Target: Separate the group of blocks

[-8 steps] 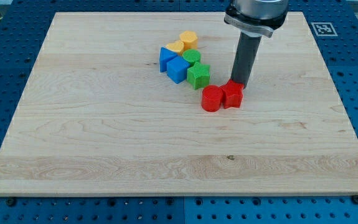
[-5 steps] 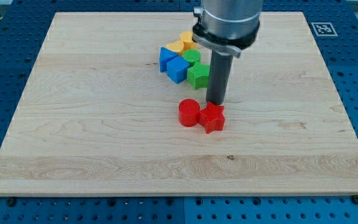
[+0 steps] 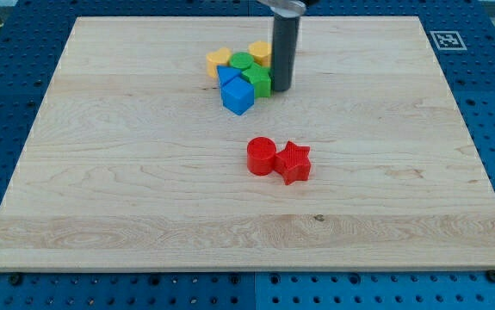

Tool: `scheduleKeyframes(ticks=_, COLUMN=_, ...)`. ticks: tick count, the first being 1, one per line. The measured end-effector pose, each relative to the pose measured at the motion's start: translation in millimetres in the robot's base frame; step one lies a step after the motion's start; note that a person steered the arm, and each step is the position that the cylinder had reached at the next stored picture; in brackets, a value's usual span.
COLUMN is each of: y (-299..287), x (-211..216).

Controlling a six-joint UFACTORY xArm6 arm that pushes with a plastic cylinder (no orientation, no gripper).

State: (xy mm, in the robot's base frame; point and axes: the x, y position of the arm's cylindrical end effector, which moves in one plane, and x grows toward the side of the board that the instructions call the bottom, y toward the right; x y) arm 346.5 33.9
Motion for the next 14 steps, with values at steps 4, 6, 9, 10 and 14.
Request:
scheduleKeyframes(ticks=4, y=-18.2, x=38.2)
scheduleKeyframes(ticks=6, y=-67.0, x=-15.3)
scheduleKeyframes(ticks=9, y=-122.8, x=-43.6)
scheduleKeyframes(ticks=10, y=-134.6, x=-28.8)
scheduleKeyframes(ticks=14, y=-80.4, x=45.8)
